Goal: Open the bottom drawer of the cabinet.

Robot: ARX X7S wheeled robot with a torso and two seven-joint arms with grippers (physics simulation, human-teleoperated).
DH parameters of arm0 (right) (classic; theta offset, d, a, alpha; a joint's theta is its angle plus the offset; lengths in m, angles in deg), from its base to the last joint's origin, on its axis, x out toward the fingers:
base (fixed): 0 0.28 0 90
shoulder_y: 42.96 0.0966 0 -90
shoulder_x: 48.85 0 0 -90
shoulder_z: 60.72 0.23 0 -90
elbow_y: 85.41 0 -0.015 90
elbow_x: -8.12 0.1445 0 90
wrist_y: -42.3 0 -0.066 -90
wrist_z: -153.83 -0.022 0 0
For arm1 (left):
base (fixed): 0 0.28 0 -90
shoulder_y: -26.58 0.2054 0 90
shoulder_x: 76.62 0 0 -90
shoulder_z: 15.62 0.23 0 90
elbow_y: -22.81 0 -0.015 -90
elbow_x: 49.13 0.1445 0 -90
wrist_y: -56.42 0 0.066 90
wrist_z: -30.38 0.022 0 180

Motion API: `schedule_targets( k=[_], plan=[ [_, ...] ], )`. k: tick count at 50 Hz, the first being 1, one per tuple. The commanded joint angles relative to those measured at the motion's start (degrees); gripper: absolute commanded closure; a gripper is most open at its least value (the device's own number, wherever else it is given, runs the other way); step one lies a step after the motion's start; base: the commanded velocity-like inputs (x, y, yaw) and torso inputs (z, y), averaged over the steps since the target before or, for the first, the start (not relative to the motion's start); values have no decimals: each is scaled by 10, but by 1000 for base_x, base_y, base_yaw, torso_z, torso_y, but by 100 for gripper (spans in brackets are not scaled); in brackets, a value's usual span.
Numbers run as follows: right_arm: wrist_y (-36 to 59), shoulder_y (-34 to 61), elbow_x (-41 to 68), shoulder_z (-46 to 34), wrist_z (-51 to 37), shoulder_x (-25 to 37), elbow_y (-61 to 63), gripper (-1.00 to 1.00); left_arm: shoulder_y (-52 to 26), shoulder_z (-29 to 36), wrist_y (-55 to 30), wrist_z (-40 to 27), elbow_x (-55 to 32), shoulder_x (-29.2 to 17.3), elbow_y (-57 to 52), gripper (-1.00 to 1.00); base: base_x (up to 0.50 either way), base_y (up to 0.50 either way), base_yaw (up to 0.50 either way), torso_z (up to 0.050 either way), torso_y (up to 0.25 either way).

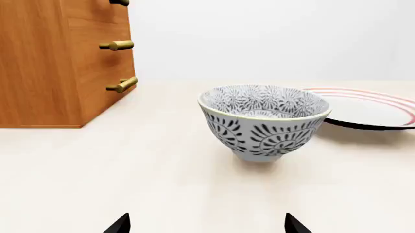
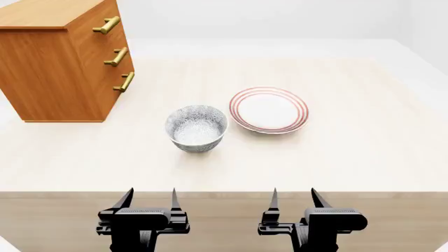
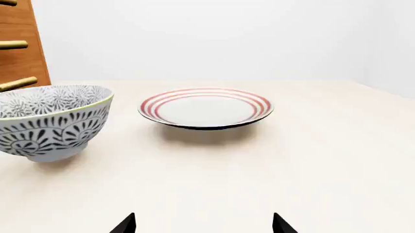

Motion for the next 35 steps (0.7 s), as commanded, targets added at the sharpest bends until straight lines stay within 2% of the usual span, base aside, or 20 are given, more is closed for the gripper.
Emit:
schedule_targets(
  k=[1, 9, 21, 26, 28, 30, 31, 33, 35],
  plan=[
    [-5, -1, 5, -10, -17, 8, 3, -100, 0, 14, 7, -16, 2, -9, 4, -100, 0, 0, 0, 0, 0],
    [-1, -6, 30, -21, -32, 23, 16, -100, -5, 29, -3, -32, -14, -24, 10, -100, 0, 16, 0, 0, 0],
    [-7, -10, 29, -44, -48, 36, 18, -100, -8, 42, -1, -49, -21, -37, 16, -100, 0, 500, 0, 0, 0],
    [38, -6, 37, -47, -53, 41, 35, -100, -12, 47, -8, -51, -26, -41, 22, -100, 0, 59, 0, 0, 0],
    [62, -3, 52, -47, -47, 45, 51, -100, -16, 49, -28, -50, -31, -44, 11, -100, 0, 0, 0, 0, 0],
    [131, 10, 72, -38, -53, 46, 96, -100, -25, 51, -78, -39, -47, -48, -27, -100, 0, 0, 0, 0, 0],
    [202, 26, 80, -42, -51, 58, 159, -100, -44, 52, -152, -47, -45, -54, -92, -100, 0, 0, 0, 0, 0],
    [254, 45, 62, -50, -66, 71, 228, -100, -68, 43, -228, -44, -71, -58, -160, -100, 0, 0, 0, 0, 0],
    [349, 80, 76, -42, -71, 80, 314, -100, -101, 41, -311, -51, -81, -67, -233, -100, 0, 0, 0, 0, 0]
  ],
)
